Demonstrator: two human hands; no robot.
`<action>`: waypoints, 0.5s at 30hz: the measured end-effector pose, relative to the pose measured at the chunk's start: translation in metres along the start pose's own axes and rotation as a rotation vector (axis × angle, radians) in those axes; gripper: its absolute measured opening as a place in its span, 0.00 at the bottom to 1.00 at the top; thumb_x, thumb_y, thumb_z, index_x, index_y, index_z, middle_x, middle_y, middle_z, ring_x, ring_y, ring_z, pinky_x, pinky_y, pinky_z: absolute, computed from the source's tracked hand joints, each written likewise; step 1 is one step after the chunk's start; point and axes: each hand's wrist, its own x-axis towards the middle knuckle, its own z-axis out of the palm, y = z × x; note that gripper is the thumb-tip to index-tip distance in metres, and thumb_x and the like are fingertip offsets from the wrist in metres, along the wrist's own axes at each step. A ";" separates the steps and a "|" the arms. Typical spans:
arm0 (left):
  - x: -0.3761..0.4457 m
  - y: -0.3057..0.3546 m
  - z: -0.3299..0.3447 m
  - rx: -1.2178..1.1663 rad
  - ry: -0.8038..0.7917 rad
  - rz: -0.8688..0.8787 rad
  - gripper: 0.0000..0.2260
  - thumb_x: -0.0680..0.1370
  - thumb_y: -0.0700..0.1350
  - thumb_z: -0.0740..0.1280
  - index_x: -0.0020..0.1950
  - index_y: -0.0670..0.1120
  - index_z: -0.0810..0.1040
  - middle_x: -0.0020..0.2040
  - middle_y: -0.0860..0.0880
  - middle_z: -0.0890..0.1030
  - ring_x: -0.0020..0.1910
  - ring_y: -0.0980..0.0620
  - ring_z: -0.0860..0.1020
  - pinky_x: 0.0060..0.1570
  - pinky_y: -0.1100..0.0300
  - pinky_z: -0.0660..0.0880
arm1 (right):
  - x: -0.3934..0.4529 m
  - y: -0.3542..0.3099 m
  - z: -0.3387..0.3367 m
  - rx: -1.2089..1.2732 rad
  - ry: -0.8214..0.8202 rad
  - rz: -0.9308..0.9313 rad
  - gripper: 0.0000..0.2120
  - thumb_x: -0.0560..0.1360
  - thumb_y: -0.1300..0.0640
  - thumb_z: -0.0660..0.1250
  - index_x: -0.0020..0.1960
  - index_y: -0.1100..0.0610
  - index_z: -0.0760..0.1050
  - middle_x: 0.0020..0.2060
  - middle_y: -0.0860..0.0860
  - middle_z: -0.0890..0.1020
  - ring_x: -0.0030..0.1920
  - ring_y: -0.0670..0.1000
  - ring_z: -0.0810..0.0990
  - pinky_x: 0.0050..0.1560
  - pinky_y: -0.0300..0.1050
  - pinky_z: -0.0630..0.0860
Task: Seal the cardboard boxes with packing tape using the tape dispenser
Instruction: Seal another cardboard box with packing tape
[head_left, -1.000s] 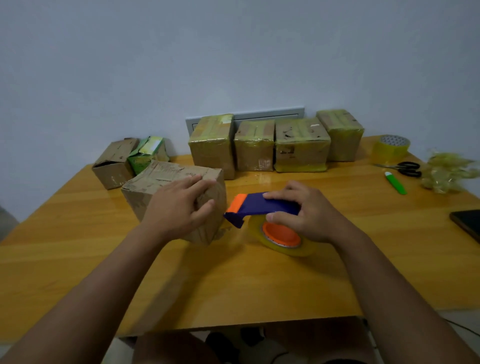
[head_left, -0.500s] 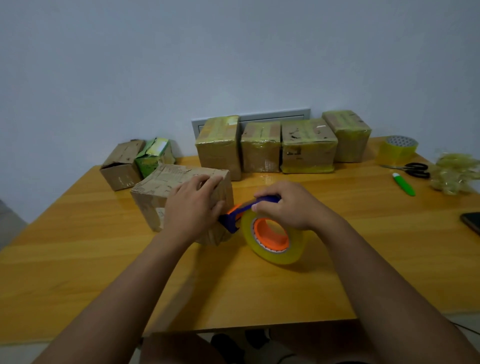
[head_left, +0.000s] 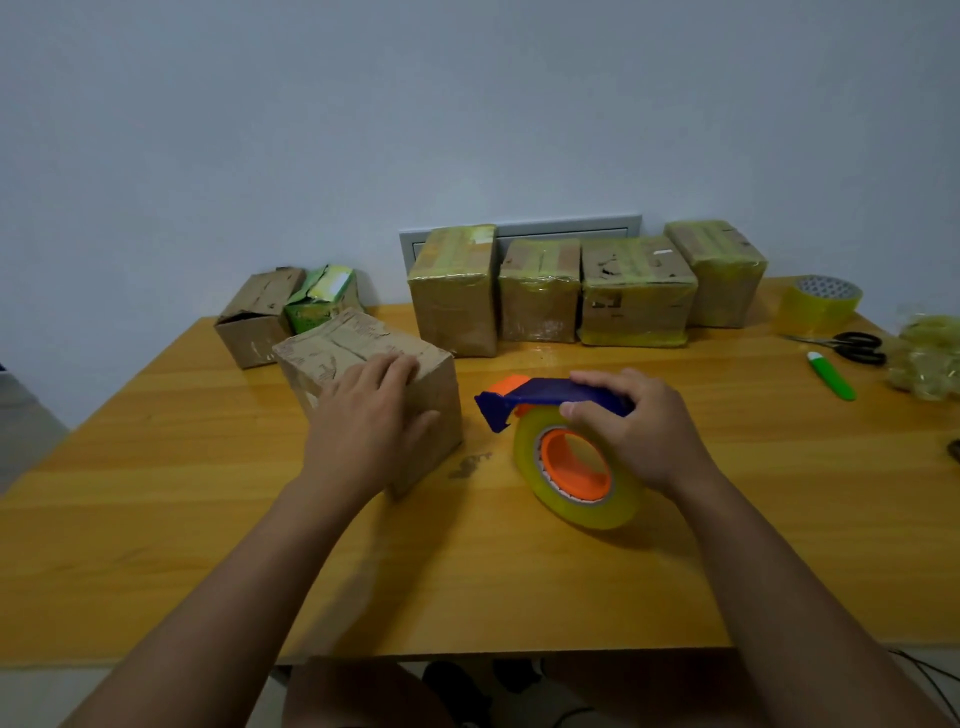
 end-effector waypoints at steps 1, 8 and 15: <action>0.001 0.002 0.004 0.031 0.015 0.000 0.26 0.74 0.56 0.70 0.69 0.47 0.71 0.66 0.45 0.75 0.61 0.43 0.74 0.57 0.48 0.72 | 0.000 -0.001 0.004 -0.006 0.031 -0.012 0.19 0.71 0.51 0.74 0.62 0.50 0.80 0.46 0.45 0.76 0.44 0.43 0.76 0.39 0.29 0.69; 0.000 0.003 0.011 0.102 0.087 0.004 0.27 0.72 0.58 0.71 0.67 0.46 0.74 0.63 0.40 0.77 0.59 0.39 0.76 0.56 0.47 0.73 | 0.009 -0.002 0.031 -0.060 0.189 -0.070 0.24 0.72 0.48 0.74 0.66 0.52 0.77 0.51 0.49 0.76 0.49 0.47 0.76 0.41 0.31 0.69; -0.003 -0.021 0.006 0.029 0.078 0.163 0.28 0.70 0.55 0.74 0.68 0.48 0.74 0.64 0.45 0.77 0.62 0.42 0.74 0.56 0.45 0.75 | 0.008 0.007 0.046 -0.089 0.211 -0.085 0.26 0.73 0.47 0.73 0.69 0.52 0.74 0.53 0.49 0.74 0.51 0.48 0.75 0.41 0.32 0.69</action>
